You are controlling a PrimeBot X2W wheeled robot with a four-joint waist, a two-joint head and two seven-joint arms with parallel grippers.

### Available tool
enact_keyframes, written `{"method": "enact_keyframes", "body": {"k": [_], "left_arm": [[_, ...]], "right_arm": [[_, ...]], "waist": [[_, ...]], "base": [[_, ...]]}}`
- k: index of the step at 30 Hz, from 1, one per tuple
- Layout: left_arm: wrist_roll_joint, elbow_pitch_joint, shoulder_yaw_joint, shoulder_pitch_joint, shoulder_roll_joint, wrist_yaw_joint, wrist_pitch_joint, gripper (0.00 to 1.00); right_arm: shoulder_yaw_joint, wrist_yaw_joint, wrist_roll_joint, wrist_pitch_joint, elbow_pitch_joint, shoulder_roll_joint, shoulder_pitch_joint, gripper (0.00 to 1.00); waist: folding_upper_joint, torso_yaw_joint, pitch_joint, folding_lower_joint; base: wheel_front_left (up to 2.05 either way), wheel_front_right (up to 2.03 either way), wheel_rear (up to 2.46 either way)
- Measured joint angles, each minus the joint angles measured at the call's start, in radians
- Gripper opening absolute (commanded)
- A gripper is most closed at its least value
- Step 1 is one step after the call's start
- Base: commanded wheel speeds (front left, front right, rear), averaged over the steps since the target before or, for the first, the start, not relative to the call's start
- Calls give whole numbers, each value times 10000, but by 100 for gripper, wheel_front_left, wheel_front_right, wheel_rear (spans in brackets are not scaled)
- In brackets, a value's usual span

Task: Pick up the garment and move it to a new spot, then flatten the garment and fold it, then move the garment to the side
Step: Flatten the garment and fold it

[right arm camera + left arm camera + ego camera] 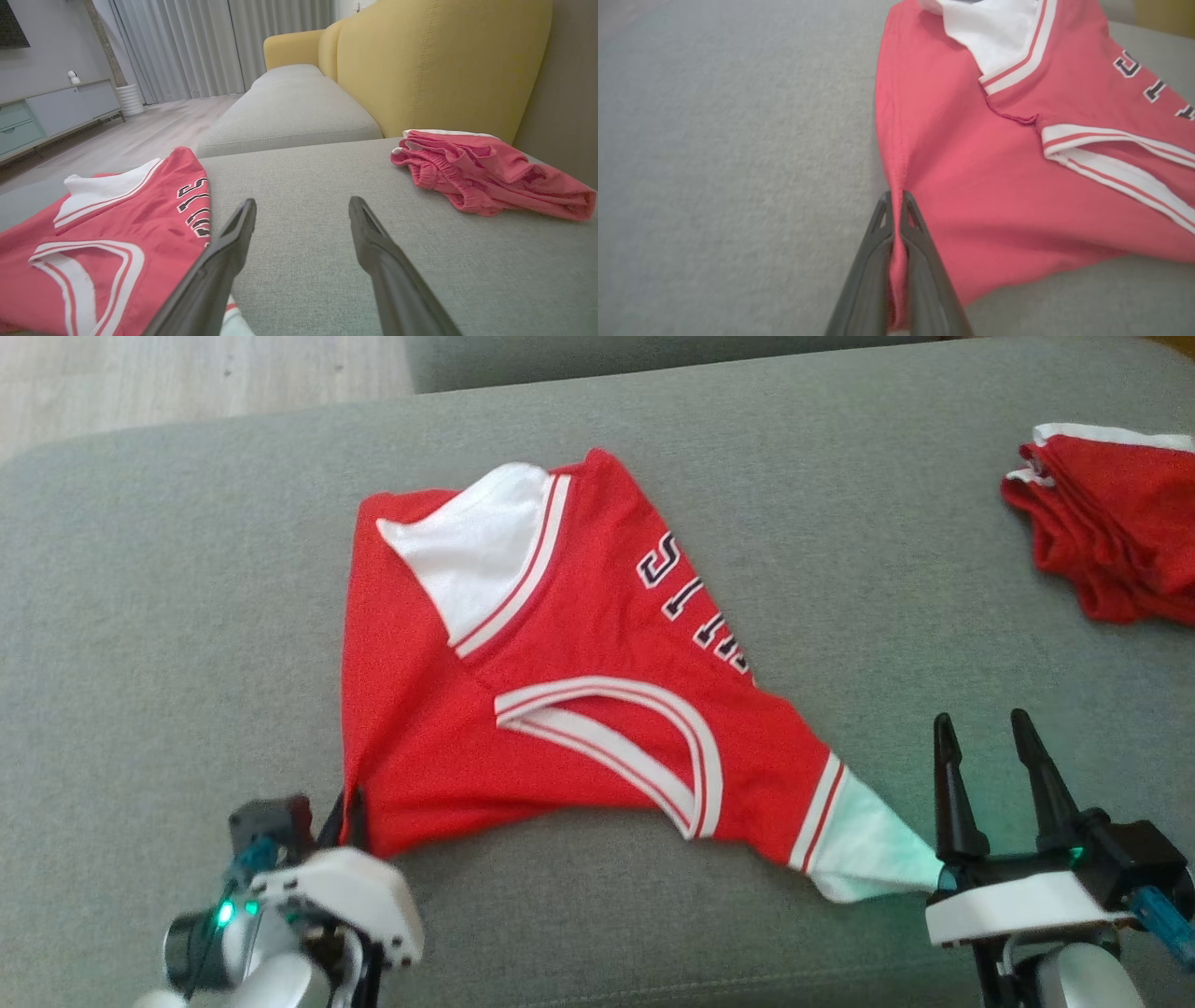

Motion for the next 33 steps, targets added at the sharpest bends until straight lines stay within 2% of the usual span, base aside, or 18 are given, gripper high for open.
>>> {"method": "enact_keyframes", "body": {"k": [4,5,6,7,10,14,18,21,24,28,33], "left_arm": [[6,-504,-25,479,326,272,345,0],[8,-485,-31,459,334,320,424,20],[4,-437,-29,449,330,355,497,49],[6,-384,-36,451,332,399,527,100],[4,-443,0,491,347,625,537,100],[6,-1475,86,759,451,915,506,100],[65,-2518,-136,812,447,943,685,100],[92,-2568,-485,570,359,805,953,100],[67,-2092,-802,-35,-40,483,1233,100],[111,-780,-1041,-852,-393,257,1425,100],[54,640,-965,-1149,-570,215,1354,100]], "right_arm": [[75,0,0,0,2,0,-13,100],[107,0,0,0,10,0,-26,100],[155,0,0,0,25,0,-44,100],[215,0,0,0,35,0,-64,100],[247,0,-2,0,79,0,-131,100],[184,0,-2,0,81,0,-129,100],[140,0,-2,0,79,0,-125,100],[186,0,-2,0,82,0,-127,100],[330,0,-2,0,92,0,-134,100],[403,0,0,0,109,-2,-152,100],[407,0,0,0,134,0,-149,100]], "waist": [[0,129,110,0],[0,132,126,0],[0,111,126,0],[0,74,120,0],[0,-86,72,0],[0,-313,-91,0],[0,-500,-195,0],[0,-591,-203,0],[0,-764,-178,0],[0,-1045,-131,0],[0,-1392,-112,0]], "base": [[0,0,0],[0,0,0],[0,0,0],[0,0,0],[0,0,0],[0,0,0],[0,0,0],[0,0,0],[0,0,0],[0,0,0],[0,0,0]]}}
